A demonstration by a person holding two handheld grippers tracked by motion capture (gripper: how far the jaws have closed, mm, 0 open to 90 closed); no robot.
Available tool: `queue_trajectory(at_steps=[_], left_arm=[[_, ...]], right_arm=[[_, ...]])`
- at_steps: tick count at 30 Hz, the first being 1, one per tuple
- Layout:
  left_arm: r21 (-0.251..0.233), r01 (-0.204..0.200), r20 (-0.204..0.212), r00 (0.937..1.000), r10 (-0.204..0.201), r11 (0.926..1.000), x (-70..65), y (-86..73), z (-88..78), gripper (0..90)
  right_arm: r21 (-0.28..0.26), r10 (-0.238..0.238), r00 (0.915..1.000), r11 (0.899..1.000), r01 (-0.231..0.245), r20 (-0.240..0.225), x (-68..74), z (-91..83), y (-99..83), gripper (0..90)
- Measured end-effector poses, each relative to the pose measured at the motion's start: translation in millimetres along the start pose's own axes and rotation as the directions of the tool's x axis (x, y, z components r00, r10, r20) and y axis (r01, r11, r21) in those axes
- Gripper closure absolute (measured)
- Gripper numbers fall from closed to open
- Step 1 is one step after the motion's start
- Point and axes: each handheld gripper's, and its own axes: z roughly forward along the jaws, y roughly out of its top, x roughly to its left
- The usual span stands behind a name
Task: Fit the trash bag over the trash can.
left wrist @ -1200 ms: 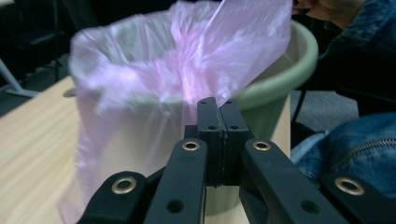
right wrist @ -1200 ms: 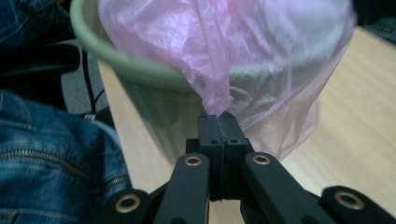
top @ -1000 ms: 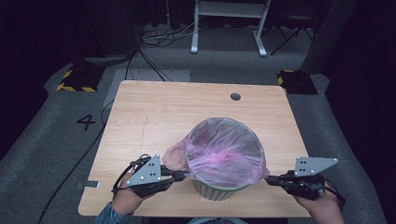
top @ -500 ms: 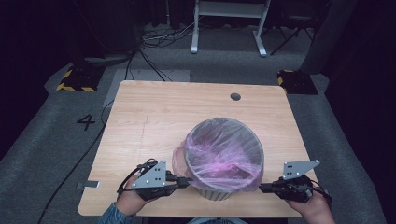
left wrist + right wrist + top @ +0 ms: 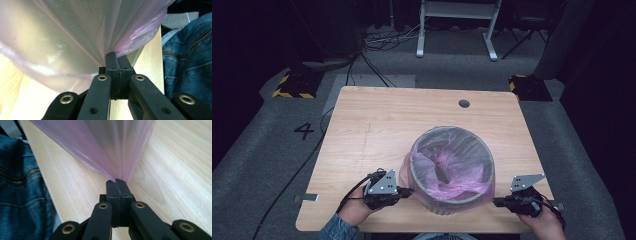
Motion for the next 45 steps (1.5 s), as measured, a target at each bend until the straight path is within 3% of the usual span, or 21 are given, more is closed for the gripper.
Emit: queue_trajectory(at_steps=[3, 5, 7, 9, 11, 14, 18, 20, 21, 24, 27, 29, 32, 34, 37, 40, 41, 45], left_arm=[[0.014, -0.004, -0.012, 0.9999, 0.004, 0.9999, -2.2, -3.5, 0.4, 89.6], [-0.043, 0.004, -0.014, 0.9999, -0.005, 0.9991, -5.5, -6.3, -7.9, 89.4], [-0.093, 0.006, -0.051, 0.9987, -0.011, 0.9957, -7.4, -7.3, -16.0, 79.5], [-0.119, 0.024, -0.076, 0.9966, -0.033, 0.9927, -7.3, -6.3, -24.2, 56.5], [-0.131, 0.032, -0.111, 0.9927, -0.047, 0.9909, -8.1, -4.7, -30.6, 42.3], [-0.169, 0.03, -0.154, 0.9865, -0.056, 0.9851, -11.2, -2.3, -41.8, 37.1], [-0.203, 0.059, -0.188, 0.9773, -0.098, 0.9775, -6.3, 2.0, -48.8, 33.9], [-0.2, 0.087, -0.193, 0.9731, -0.127, 0.9759, 1.8, 3.3, -47.3, 31.8], [-0.202, 0.095, -0.182, 0.9742, -0.133, 0.9748, 4.7, 3.7, -45.7, 31.3], [-0.226, 0.117, -0.13, 0.9803, -0.149, 0.9672, 11.9, 5.0, -42.3, 30.9], [-0.238, 0.115, -0.113, 0.983, -0.145, 0.9645, 14.8, 9.0, -39.4, 30.3], [-0.242, 0.11, -0.116, 0.9831, -0.142, 0.9639, 16.5, 12.0, -39.2, 29.8], [-0.253, 0.101, -0.134, 0.9813, -0.138, 0.9622, 20.5, 18.7, -40.3, 29.8], [-0.258, 0.098, -0.13, 0.9824, -0.135, 0.9612, 24.4, 22.2, -40.7, 29.8], [-0.244, 0.09, -0.106, 0.9872, -0.119, 0.9655, 28.3, 26.2, -38.9, 31.1], [-0.223, 0.07, -0.079, 0.9928, -0.09, 0.9722, 28.4, 30.8, -34.3, 40.6], [-0.215, 0.07, -0.064, 0.9943, -0.085, 0.9741, 28.0, 32.1, -32.8, 48.3], [-0.206, 0.067, -0.076, 0.9935, -0.085, 0.9763, 27.1, 33.3, -31.1, 76.8]], right_arm=[[0.006, 0.022, 0.9998, 1.0, -0.022, -0.003, -1.7, 2.4, -6.7, 90.0], [-0.008, 0.024, 0.9997, 1.0, -0.024, -0.003, -0.4, 1.3, -9.7, 89.8], [-0.033, 0.019, 0.9998, 0.999, -0.019, -0.005, 1.8, -1.6, -10.8, 78.5], [-0.09, 0.019, 0.9998, 0.996, -0.017, 0.012, 4.9, -7.1, -10.7, 58.7], [-0.148, 0.033, 0.999, 0.989, -0.029, 0.029, 6.7, -14.8, -9.3, 44.5], [-0.23, 0.034, 0.9987, 0.973, -0.024, 0.037, 11.9, -28.0, -5.8, 35.8], [-0.27, 0.017, 0.9983, 0.963, -0.001, 0.057, 24.9, -36.7, 6.8, 30.3], [-0.276, -0.014, 0.9985, 0.961, 0.028, 0.053, 33.2, -36.3, 16.8, 32.7], [-0.281, -0.033, 0.9981, 0.958, 0.047, 0.052, 38.4, -35.2, 23.3, 35.6], [-0.288, -0.071, 0.9952, 0.954, 0.087, 0.067, 44.7, -34.4, 34.5, 61.0], [-0.298, -0.055, 0.9947, 0.951, 0.079, 0.087, 39.4, -36.6, 45.2, 79.3], [-0.316, -0.035, 0.9958, 0.947, 0.06, 0.085, 32.7, -37.9, 49.0, 82.9], [-0.313, -0.017, 0.9965, 0.949, 0.042, 0.082, 24.5, -35.8, 51.6, 84.1], [-0.311, -0.004, 0.9969, 0.95, 0.028, 0.079, 19.1, -33.8, 51.9, 84.1], [-0.318, 0.003, 0.9975, 0.948, 0.02, 0.07, 16.0, -33.9, 52.5, 83.9], [-0.323, -0.001, 0.9979, 0.946, 0.022, 0.065, 14.8, -35.7, 55.5, 84.3], [-0.325, -0.002, 0.9979, 0.945, 0.023, 0.065, 14.7, -36.3, 56.5, 84.7], [-0.338, -0.013, 0.9981, 0.94, 0.032, 0.06, 14.9, -40.0, 61.4, 86.5]])
